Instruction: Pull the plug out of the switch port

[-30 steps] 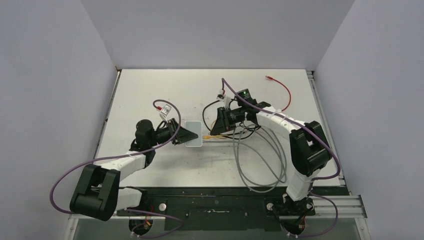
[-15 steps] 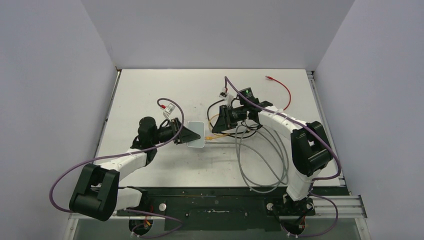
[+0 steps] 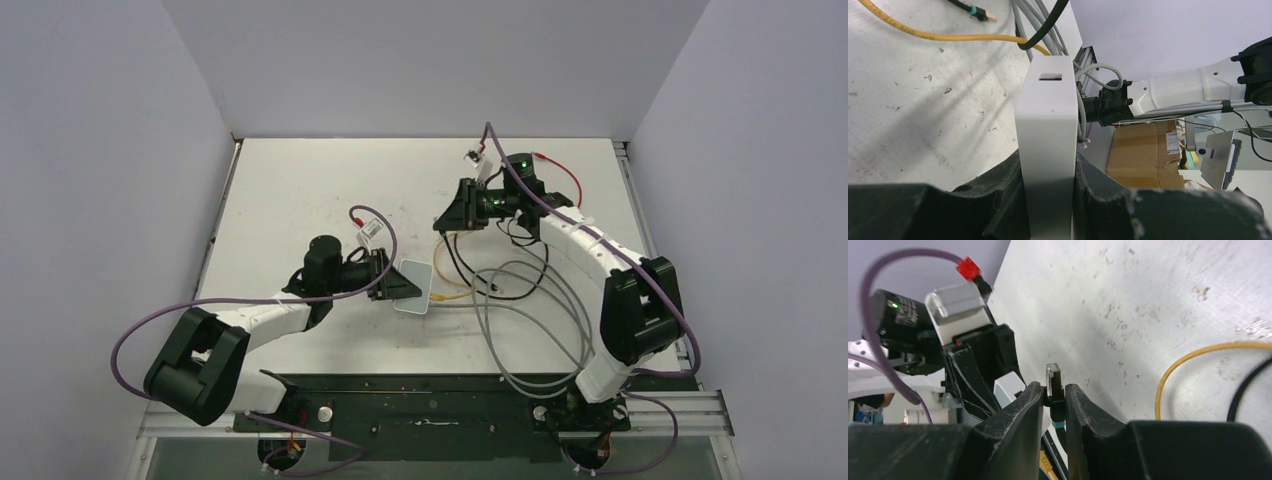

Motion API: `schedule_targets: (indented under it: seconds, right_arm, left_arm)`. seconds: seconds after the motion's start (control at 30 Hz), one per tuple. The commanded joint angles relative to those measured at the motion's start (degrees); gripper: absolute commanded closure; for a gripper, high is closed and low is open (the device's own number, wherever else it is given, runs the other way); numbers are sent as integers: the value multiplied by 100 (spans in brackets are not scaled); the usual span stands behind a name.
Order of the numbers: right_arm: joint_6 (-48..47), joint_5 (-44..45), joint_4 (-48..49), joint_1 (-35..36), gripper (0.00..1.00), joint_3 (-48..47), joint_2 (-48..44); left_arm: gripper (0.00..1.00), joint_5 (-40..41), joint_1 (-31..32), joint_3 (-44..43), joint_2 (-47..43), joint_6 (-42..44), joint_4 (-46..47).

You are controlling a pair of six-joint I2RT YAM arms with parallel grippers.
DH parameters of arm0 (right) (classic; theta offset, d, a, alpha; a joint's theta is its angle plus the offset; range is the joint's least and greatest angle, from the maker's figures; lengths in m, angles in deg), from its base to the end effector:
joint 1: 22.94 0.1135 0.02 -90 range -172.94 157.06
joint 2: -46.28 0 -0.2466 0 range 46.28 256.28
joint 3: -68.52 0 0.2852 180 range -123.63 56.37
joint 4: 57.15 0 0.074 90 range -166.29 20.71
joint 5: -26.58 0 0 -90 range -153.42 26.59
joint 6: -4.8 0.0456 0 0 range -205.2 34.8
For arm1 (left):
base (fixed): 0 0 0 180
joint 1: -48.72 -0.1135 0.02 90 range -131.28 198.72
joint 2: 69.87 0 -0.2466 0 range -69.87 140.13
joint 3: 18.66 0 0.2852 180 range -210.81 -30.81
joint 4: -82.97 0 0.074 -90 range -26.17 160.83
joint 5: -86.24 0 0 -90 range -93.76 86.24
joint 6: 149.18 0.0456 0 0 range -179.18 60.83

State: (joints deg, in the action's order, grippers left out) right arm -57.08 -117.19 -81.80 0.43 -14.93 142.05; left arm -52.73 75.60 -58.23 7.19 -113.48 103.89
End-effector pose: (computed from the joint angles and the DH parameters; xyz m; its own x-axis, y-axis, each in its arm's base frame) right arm 0.3563 0.1941 0.2373 -0.8762 -0.0752 -0.4760 -0.4683 0.3655 0.8044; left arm 0.2437 -0.1621 0.1506 -0.9132 -0.1348 -0.3846 0.3430 0.2556 -0.9039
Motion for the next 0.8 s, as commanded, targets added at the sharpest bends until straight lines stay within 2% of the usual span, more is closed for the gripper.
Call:
schedule_targets:
  seconds: [0.0, 0.23, 0.5, 0.77]
  right_arm:
    - [554, 33, 817, -382, 95, -362, -550]
    - [826, 123, 963, -645, 95, -834, -790]
    - [1499, 328, 1615, -635, 95, -1230, -781]
    - [1675, 617, 1560, -703, 95, -2083, -642]
  left_arm:
    - [100, -20, 90, -206, 54, 122, 146]
    - [100, 32, 90, -132, 74, 308, -129]
    - [100, 118, 198, -250, 86, 892, -1071]
    - [100, 312, 282, -165, 47, 1330, -1722]
